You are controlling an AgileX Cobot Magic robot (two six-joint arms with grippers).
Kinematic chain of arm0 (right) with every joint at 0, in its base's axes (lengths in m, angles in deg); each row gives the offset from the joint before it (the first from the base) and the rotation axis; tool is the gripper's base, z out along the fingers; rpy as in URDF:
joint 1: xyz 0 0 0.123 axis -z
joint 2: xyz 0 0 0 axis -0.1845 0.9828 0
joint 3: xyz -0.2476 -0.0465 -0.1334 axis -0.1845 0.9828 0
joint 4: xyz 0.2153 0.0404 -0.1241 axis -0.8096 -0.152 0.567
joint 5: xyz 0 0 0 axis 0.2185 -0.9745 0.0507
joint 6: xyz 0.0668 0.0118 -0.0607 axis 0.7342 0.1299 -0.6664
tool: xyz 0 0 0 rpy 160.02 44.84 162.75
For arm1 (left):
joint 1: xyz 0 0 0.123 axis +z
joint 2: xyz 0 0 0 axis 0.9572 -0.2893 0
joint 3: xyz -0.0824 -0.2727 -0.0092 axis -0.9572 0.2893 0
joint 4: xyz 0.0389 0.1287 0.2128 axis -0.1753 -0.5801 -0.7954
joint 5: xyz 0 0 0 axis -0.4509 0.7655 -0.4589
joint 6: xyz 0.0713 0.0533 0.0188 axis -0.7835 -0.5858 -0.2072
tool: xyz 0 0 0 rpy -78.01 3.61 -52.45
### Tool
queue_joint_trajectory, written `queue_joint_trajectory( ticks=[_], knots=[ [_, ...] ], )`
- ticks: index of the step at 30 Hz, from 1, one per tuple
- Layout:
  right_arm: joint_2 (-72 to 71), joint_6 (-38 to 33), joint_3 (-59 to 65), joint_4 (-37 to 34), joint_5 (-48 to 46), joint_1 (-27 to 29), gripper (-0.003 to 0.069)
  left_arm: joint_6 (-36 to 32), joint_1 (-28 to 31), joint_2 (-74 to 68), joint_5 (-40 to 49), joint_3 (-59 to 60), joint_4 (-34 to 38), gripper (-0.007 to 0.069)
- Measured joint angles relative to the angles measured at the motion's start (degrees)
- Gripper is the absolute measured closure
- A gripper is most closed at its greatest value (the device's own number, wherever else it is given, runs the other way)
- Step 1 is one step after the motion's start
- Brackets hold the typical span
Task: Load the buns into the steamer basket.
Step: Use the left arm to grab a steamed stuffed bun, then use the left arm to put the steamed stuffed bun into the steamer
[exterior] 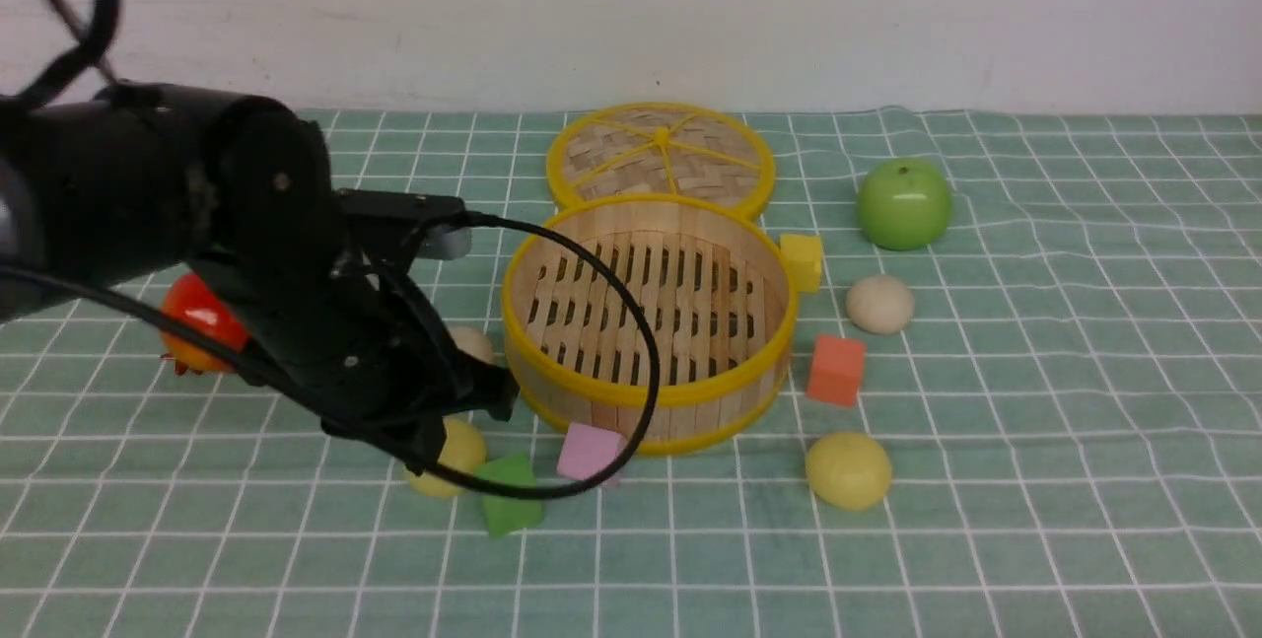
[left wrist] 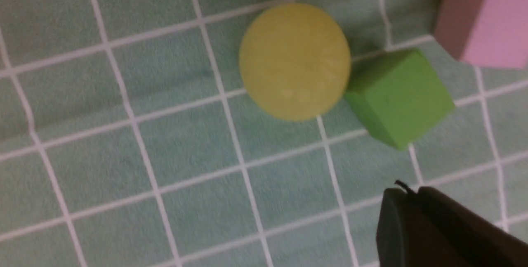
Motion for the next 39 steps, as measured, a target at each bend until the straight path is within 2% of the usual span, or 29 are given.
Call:
queue_joint_trajectory(
  ticks=[2,6,8,18,25,28,31,32,33,35,39],
  knots=[
    [0.00,0.00,0.00,0.00,0.00,0.00,0.0419,0.07,0.00,-1.64,-0.27,-1.08,-0.57,0.0527],
    [0.00,0.00,0.00,0.00,0.00,0.00,0.0419,0.87,-0.05,-5.78,-1.40,-3.31,-3.57,0.0377],
    [0.00,0.00,0.00,0.00,0.00,0.00,0.0419,1.40,-0.05,-6.73,-2.24,-3.58,-4.63,0.0346],
    [0.00,0.00,0.00,0.00,0.00,0.00,0.0419,2.11,-0.05,-10.92,-8.86,-3.94,-8.36,0.0327],
    [0.00,0.00,0.00,0.00,0.00,0.00,0.0419,3.49,-0.05,-11.80,-10.12,-3.94,-11.75,0.0381],
    [0.00,0.00,0.00,0.00,0.00,0.00,0.0419,3.49,-0.05,-11.80,-10.26,-3.94,-12.05,0.0435],
    [0.00,0.00,0.00,0.00,0.00,0.00,0.0419,3.55,-0.05,-11.80,-10.40,-3.94,-12.16,0.0536],
    [0.00,0.00,0.00,0.00,0.00,0.00,0.0419,3.55,-0.05,-11.80,-10.40,-3.94,-12.16,0.0544],
    [0.00,0.00,0.00,0.00,0.00,0.00,0.0419,3.55,-0.05,-11.80,-10.23,-3.94,-12.16,0.0608],
    [0.00,0.00,0.00,0.00,0.00,0.00,0.0419,3.55,-0.05,-11.80,-9.99,-3.94,-12.16,0.0638],
    [0.00,0.00,0.00,0.00,0.00,0.00,0.0419,3.55,-0.40,-9.94,-8.15,-4.08,-11.65,0.0638]
  ],
)
